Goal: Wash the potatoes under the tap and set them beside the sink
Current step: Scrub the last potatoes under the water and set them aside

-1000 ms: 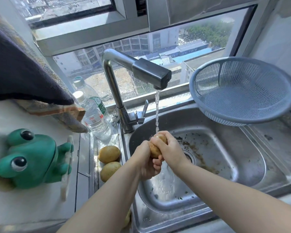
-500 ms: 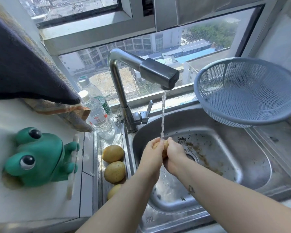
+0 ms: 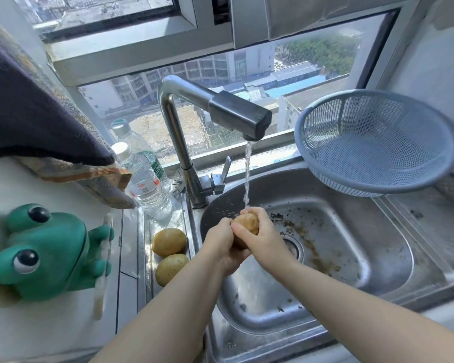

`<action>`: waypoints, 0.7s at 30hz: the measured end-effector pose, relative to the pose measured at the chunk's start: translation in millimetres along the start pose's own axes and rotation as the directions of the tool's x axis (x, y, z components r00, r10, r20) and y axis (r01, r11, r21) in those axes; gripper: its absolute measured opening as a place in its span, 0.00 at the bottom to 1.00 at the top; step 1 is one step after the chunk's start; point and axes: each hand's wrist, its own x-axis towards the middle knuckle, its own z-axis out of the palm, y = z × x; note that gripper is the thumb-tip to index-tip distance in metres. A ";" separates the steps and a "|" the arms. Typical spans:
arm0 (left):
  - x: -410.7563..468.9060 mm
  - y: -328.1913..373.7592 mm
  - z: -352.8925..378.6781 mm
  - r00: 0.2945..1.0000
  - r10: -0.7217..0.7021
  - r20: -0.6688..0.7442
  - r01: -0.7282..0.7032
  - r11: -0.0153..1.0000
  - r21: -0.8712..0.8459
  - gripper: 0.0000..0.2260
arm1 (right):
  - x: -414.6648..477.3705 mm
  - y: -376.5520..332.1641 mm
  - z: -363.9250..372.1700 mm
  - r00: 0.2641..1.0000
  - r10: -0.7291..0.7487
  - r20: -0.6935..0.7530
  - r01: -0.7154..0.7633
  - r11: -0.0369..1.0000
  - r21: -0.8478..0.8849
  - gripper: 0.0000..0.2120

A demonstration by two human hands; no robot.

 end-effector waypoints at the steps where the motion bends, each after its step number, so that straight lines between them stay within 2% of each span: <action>1: 0.6 -3.1 1.0 0.999 0.032 0.014 -0.032 0.999 -0.009 0.12 | 3.2 -0.3 2.8 0.997 0.015 -0.074 -0.013 0.999 0.038 0.11; 3: -4.0 -10.3 4.5 0.996 0.075 0.051 -0.072 0.996 -0.055 0.10 | 11.0 -2.8 7.3 0.977 0.101 -0.186 -0.085 0.992 0.093 0.06; 6: -13.8 -18.6 6.2 0.977 0.132 0.167 -0.110 0.985 -0.131 0.11 | 18.3 -5.5 10.5 0.934 0.252 -0.254 -0.218 0.963 0.157 0.12; 10: -14.6 -27.4 1.4 0.929 0.249 0.273 -0.276 0.959 0.064 0.08 | 14.1 -9.1 8.8 0.907 0.344 -0.243 -0.280 0.923 0.264 0.19; 13: -9.6 -24.0 -1.7 0.963 0.242 0.119 -0.250 0.967 0.056 0.05 | 9.8 -10.0 10.0 0.927 0.340 -0.158 -0.278 0.906 0.318 0.17; 14: -8.9 -21.1 -3.1 0.978 0.204 0.053 -0.204 0.979 0.003 0.04 | 9.3 -7.7 10.9 0.940 0.323 -0.108 -0.267 0.896 0.355 0.14; 16: -7.8 -16.4 -5.7 0.993 0.109 -0.034 -0.112 0.989 -0.097 0.08 | 6.2 -1.6 10.6 0.963 0.268 0.025 -0.255 0.876 0.409 0.12; 19: -12.7 -12.0 -6.0 0.998 0.025 -0.064 -0.035 0.985 -0.167 0.10 | 4.8 9.6 4.7 0.966 0.189 0.175 -0.239 0.913 0.331 0.20; 21: -15.3 -13.1 -3.2 0.998 0.019 -0.061 -0.030 0.980 -0.195 0.11 | 4.7 12.8 3.6 0.967 0.181 0.181 -0.229 0.930 0.288 0.21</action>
